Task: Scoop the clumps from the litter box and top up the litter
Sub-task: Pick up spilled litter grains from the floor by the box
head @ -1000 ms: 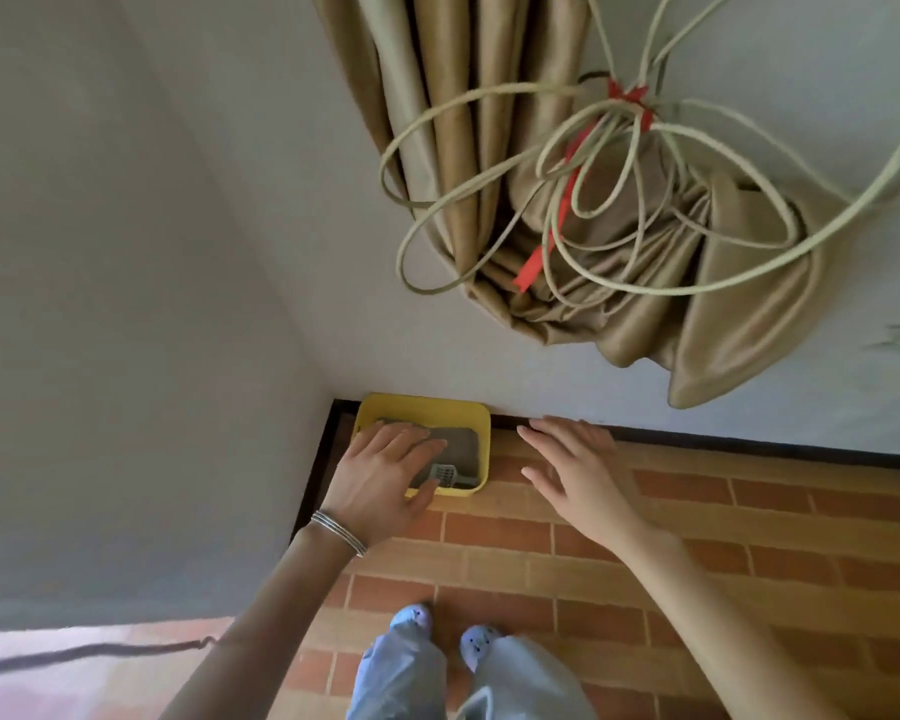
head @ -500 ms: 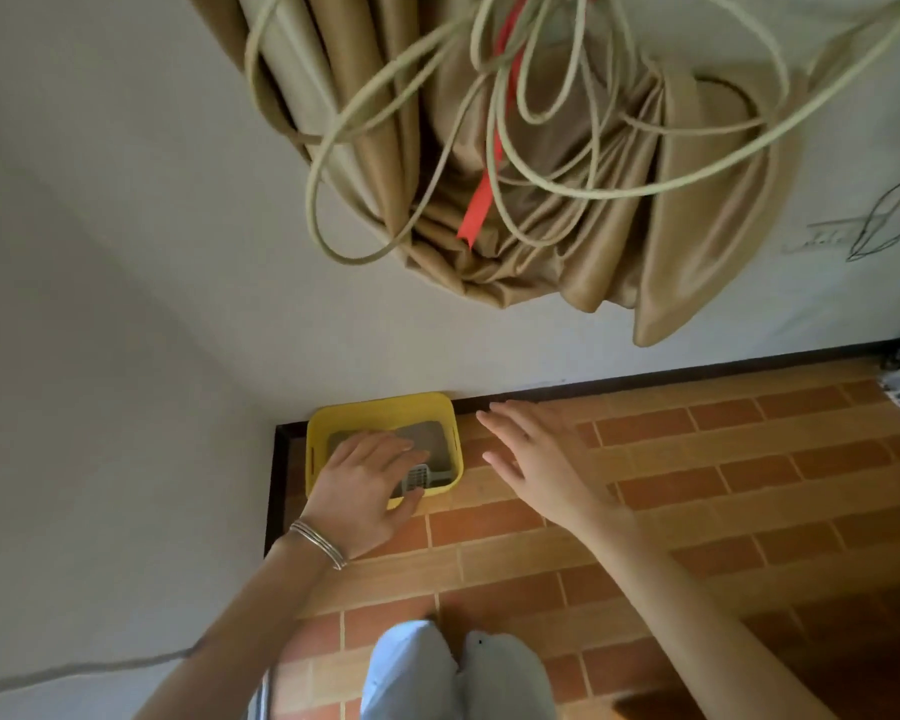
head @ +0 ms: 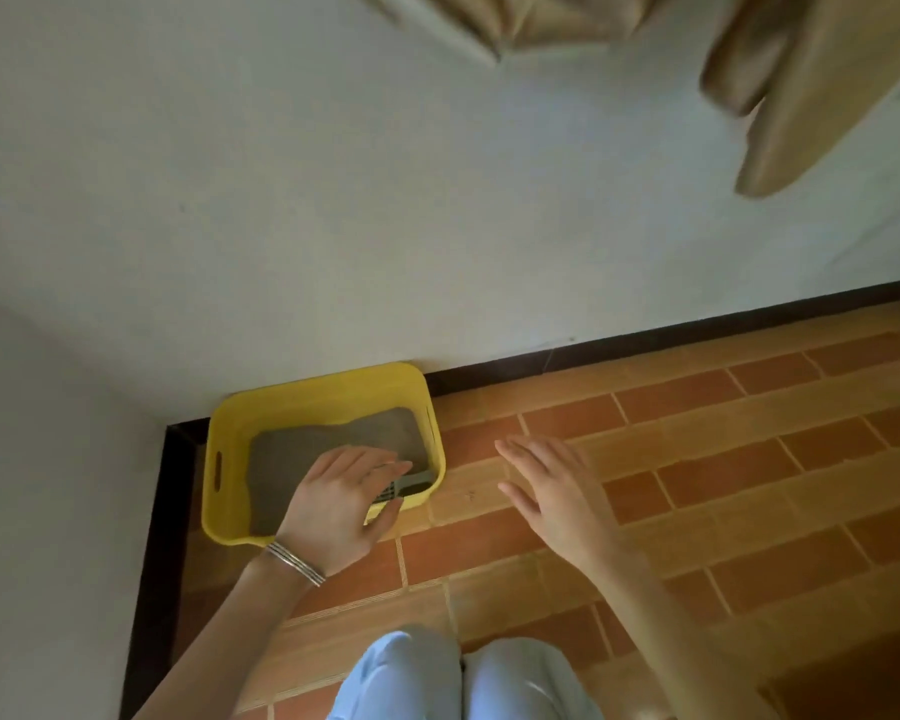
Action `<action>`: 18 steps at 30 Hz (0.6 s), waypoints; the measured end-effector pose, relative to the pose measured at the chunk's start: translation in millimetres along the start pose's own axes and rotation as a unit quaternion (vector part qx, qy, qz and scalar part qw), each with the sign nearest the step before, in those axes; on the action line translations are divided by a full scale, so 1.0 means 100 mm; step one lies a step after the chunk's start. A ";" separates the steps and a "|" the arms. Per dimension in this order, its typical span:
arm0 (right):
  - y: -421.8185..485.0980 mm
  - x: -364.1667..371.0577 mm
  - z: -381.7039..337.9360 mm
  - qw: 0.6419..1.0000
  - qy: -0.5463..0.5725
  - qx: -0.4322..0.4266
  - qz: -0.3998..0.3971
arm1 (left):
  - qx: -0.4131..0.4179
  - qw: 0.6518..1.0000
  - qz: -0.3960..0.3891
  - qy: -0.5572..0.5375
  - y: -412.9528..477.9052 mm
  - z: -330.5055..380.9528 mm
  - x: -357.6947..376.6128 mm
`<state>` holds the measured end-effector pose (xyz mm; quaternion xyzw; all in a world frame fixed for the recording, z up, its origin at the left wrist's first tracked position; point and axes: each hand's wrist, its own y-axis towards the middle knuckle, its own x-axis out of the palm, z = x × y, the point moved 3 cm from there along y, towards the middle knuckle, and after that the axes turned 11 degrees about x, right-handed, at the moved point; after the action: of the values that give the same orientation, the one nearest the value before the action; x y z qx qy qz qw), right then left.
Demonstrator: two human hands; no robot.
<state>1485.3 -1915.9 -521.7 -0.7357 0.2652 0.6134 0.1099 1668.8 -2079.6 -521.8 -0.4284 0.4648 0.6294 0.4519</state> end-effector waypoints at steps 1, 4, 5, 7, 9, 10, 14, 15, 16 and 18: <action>-0.02 0.27 0.06 1.000 0.005 -0.002 -0.003 | 0.005 1.000 -0.005 0.003 -0.05 -0.08 0.25; -0.09 1.03 0.19 1.000 0.010 -0.009 -0.012 | 0.017 1.000 -0.008 0.011 -0.18 -0.27 0.92; -0.11 1.25 0.23 1.000 0.009 -0.013 -0.012 | 0.019 1.000 -0.007 0.013 -0.22 -0.32 1.11; -0.16 1.67 0.30 1.000 0.011 -0.023 -0.008 | 0.024 1.000 -0.003 0.014 -0.32 -0.41 1.48; -0.20 2.01 0.36 1.000 0.008 -0.024 -0.004 | 0.033 0.999 0.005 0.017 -0.40 -0.48 1.81; -0.21 2.16 0.40 1.000 0.004 -0.023 -0.003 | 0.038 0.999 0.009 0.018 -0.43 -0.51 1.95; -0.21 2.49 0.50 0.999 -0.017 -0.037 -0.009 | 0.053 0.998 0.017 0.028 -0.48 -0.56 2.30; -0.20 2.50 0.50 0.999 -0.019 -0.041 -0.010 | 0.053 0.998 0.018 0.024 -0.48 -0.56 2.32; -0.18 2.49 0.50 0.999 -0.020 -0.045 -0.008 | 0.052 0.998 0.021 0.018 -0.49 -0.55 2.33; -0.17 2.48 0.49 0.998 -0.023 -0.058 -0.005 | 0.052 0.998 0.027 0.004 -0.51 -0.50 2.34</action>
<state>1479.3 -1941.1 -773.8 -0.7279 0.2233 0.6438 0.0761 1671.6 -2080.5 -766.4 -0.3942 0.5101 0.6147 0.4544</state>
